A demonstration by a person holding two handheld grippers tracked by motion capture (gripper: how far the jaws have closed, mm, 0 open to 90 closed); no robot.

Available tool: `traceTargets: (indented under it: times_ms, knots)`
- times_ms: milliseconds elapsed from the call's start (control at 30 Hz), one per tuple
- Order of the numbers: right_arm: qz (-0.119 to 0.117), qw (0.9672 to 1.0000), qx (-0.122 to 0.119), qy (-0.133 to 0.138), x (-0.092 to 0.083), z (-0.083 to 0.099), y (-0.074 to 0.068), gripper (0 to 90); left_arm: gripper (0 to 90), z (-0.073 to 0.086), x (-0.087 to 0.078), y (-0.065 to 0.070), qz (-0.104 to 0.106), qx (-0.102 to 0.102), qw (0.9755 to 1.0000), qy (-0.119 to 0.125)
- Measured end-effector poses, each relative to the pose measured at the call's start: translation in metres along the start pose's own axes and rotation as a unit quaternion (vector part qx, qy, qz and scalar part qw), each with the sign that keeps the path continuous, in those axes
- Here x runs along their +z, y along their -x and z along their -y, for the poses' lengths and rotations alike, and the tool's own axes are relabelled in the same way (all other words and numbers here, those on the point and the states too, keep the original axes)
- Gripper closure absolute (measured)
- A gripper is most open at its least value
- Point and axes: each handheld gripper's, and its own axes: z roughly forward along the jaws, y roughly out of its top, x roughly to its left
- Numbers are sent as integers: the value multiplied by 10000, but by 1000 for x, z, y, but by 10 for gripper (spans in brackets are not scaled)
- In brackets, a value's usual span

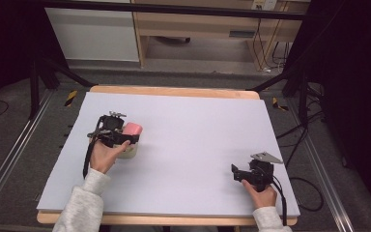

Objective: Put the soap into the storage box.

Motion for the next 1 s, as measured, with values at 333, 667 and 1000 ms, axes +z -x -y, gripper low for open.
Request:
traceTargets:
  times_ms: [333, 667, 1000]
  knots:
    - [-10, 10000, -6, -18, 0, 0, 0, 77, 372, 4, 12, -13, -178, -156, 9997, -76]
    - [-2, 10000, -36, -16, 1, 0, 0, 77, 372, 8, 21, -23, -313, -321, 9989, -141]
    - [-4, 10000, -51, -22, 1, 0, -1, 77, 372, 9, 29, -27, -338, -400, 9984, -230]
